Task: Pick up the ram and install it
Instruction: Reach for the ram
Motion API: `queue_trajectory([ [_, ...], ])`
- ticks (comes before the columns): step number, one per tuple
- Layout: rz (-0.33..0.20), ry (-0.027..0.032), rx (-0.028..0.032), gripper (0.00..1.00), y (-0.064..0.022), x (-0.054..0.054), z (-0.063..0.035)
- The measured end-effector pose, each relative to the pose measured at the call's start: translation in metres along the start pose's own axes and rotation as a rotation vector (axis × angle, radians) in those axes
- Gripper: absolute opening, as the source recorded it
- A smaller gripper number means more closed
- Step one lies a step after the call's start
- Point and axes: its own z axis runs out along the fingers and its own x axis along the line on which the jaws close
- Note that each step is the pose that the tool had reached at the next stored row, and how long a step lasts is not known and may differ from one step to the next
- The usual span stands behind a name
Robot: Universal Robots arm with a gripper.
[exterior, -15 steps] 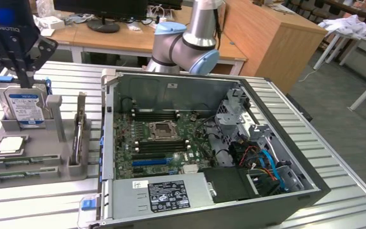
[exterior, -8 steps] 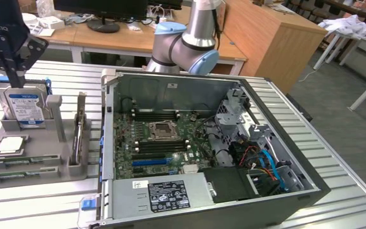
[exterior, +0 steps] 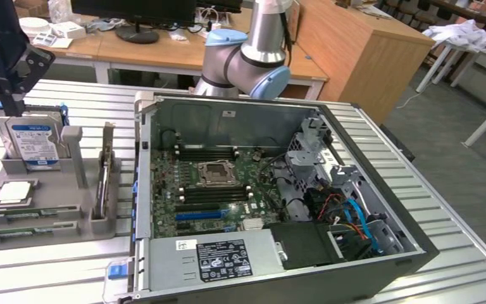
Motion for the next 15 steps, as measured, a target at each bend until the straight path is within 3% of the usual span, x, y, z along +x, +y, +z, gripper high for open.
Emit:
queue_trajectory([
  [9,0.000,0.0002,0.0001,0.11,-0.0002,0.0001,-0.0001],
  [15,0.000,0.0000,0.0000,0.11,-0.0051,-0.0003,-0.0002],
])
